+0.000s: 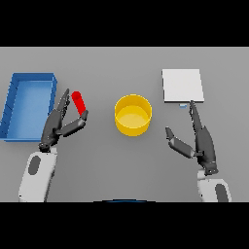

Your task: Pick up the red beaker and tilt it to pour out 1 green nut into yellow bowl. Pick up the yellow bowl and place it on the metallic measuring scale.

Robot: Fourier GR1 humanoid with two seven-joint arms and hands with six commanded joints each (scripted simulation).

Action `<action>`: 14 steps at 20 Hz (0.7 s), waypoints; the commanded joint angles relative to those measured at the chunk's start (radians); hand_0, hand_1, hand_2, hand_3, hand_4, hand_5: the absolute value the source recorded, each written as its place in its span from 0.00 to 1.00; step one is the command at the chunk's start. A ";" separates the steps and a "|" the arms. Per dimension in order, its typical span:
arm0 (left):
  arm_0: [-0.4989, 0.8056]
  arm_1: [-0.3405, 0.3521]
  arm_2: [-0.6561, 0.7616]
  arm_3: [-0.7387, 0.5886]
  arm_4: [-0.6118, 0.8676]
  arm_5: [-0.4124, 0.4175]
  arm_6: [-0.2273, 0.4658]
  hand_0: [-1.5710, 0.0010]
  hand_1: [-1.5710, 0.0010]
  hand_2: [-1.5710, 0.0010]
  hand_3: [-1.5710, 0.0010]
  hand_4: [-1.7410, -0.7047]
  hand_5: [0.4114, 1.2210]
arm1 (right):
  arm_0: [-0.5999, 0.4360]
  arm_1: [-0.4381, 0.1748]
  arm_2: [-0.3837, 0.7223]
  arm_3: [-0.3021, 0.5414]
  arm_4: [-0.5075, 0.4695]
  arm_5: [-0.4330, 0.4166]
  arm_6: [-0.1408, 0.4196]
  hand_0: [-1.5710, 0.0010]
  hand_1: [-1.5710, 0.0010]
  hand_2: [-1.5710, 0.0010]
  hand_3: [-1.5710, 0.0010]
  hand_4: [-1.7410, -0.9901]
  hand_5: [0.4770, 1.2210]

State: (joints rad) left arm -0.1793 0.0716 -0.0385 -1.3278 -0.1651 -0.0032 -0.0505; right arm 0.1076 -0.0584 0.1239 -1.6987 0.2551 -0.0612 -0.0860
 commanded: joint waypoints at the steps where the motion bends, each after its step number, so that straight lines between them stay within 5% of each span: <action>1: -0.017 0.008 0.013 0.028 0.002 0.002 -0.012 1.00 1.00 1.00 1.00 0.46 0.32 | 0.002 -0.002 -0.001 -0.004 -0.001 -0.001 -0.007 1.00 1.00 1.00 1.00 0.62 0.21; 14: -0.234 -0.005 0.052 0.283 -0.013 0.018 -0.029 1.00 1.00 1.00 1.00 0.44 0.34 | 0.014 0.004 -0.009 -0.015 -0.022 0.005 0.004 1.00 1.00 1.00 1.00 0.63 0.22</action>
State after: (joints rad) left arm -0.4136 0.0666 0.0139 -1.0445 -0.1778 0.0153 -0.0777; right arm 0.1215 -0.0553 0.1146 -1.7140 0.2334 -0.0567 -0.0818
